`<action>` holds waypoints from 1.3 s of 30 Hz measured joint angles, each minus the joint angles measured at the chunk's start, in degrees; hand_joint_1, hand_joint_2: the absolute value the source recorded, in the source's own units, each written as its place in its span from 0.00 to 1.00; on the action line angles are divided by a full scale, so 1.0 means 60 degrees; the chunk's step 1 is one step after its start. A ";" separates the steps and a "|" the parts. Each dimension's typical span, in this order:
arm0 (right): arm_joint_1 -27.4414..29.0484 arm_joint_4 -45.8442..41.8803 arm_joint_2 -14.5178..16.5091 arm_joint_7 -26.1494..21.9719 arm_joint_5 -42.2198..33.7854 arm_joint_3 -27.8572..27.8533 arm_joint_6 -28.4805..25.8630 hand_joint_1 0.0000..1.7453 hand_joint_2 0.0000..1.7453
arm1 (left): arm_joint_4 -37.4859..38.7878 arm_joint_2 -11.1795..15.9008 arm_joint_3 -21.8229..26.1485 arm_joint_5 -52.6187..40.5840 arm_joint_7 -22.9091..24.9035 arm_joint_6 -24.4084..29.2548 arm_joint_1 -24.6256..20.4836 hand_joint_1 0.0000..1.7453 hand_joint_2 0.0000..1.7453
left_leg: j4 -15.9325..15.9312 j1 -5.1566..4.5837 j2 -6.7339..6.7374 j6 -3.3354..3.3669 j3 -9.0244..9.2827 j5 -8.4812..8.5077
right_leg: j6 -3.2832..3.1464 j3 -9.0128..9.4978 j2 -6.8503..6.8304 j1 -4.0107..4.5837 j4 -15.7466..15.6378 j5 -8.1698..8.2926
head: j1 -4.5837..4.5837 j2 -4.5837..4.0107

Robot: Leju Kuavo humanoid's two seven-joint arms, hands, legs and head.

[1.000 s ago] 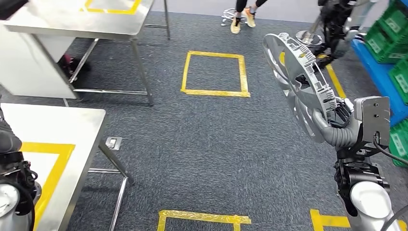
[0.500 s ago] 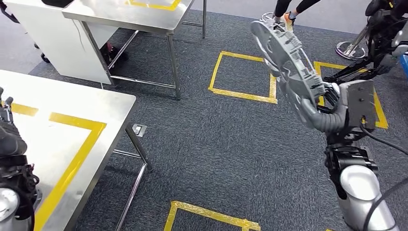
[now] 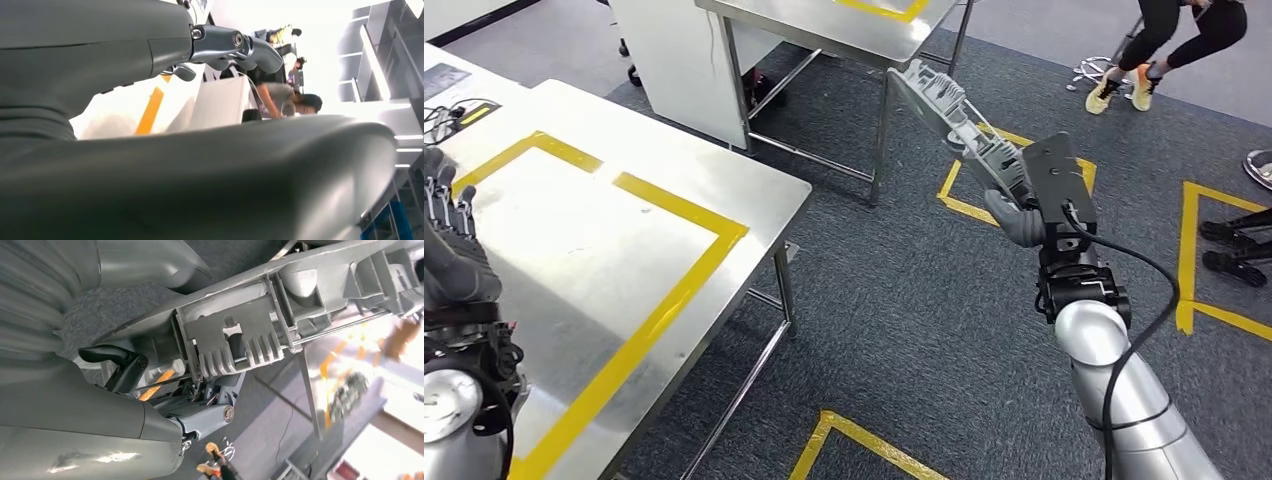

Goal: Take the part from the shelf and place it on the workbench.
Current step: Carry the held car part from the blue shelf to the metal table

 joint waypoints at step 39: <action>-0.1245 0.2856 0.1903 0.0729 0.4509 0.1642 0.0470 1.00 1.00 | 0.0403 -0.0126 -0.0545 0.0023 0.0061 -0.0571 -0.0333 0.00 0.00 | 0.0085 0.0286 0.0235 -0.0422 -0.0620 0.0168 | -0.0651 0.1311 0.0001 0.0168 -0.2792 0.1026 | 0.0154 0.0000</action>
